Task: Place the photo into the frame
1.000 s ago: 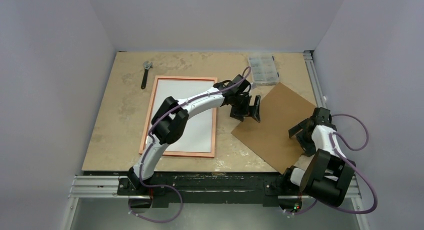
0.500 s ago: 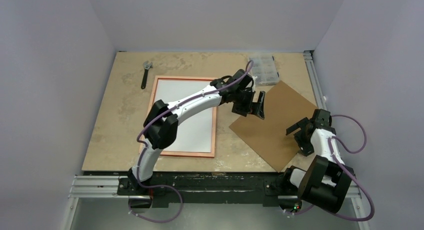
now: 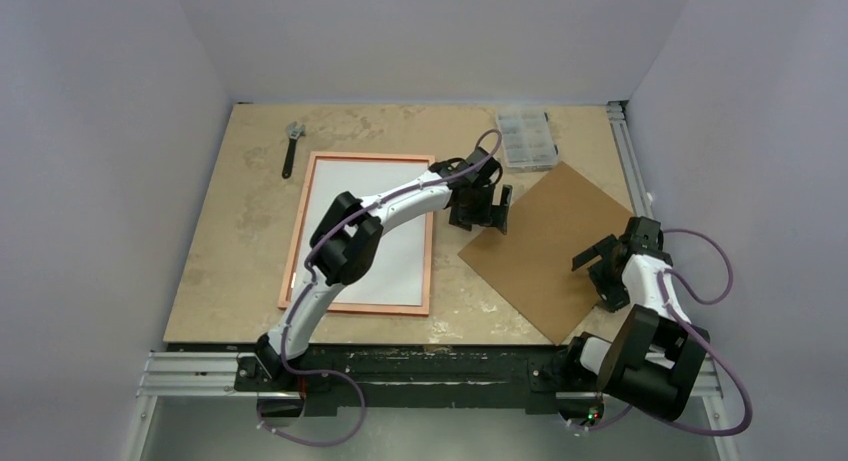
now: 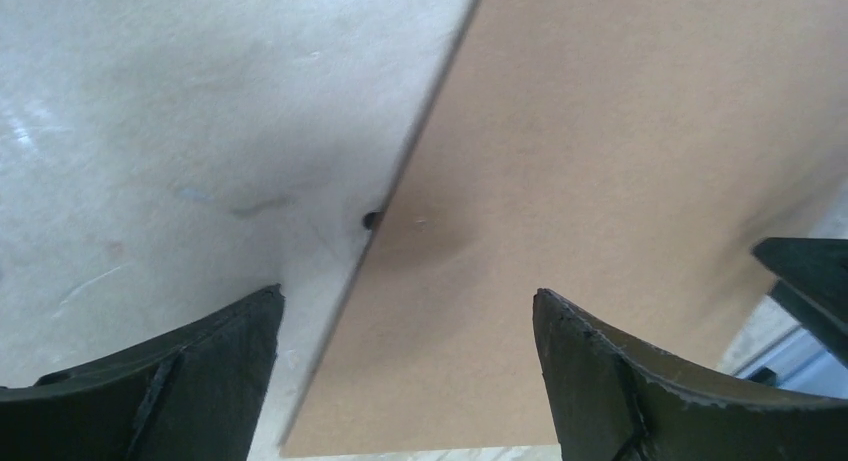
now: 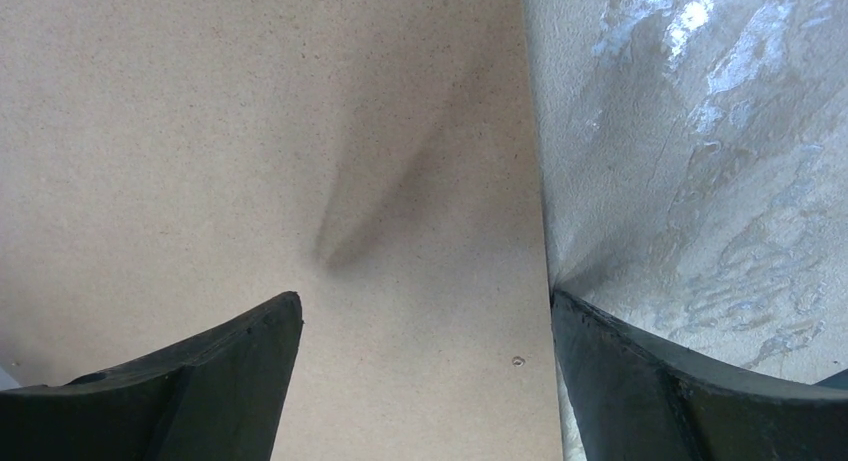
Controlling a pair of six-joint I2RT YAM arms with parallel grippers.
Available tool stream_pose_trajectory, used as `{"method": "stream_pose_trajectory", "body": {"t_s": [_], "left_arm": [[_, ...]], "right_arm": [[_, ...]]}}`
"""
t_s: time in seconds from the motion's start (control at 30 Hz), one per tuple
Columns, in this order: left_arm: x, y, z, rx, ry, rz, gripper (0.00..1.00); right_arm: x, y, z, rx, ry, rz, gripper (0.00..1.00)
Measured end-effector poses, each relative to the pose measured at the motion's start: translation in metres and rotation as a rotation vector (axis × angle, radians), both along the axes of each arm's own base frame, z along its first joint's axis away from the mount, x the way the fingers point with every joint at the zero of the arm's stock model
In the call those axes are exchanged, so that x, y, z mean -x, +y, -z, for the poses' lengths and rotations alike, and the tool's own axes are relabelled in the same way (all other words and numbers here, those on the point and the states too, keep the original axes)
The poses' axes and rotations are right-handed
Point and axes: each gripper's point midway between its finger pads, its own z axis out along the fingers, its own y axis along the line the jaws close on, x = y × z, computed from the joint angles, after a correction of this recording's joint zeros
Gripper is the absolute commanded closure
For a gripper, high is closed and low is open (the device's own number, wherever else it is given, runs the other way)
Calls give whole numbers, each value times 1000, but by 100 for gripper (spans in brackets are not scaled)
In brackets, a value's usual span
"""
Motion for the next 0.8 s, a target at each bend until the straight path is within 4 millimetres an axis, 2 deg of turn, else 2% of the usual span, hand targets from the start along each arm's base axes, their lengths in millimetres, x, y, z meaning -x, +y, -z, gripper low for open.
{"method": "stream_pose_trajectory", "body": {"t_s": [0.27,0.8], "left_arm": [[7,-27,-2,110,49,69,10],[10,-30,-12,196,122,102,14]], "right_arm": [[0,0,1,-6,11,-1,8],[0,2,-2,1,-30,-13,9]]}}
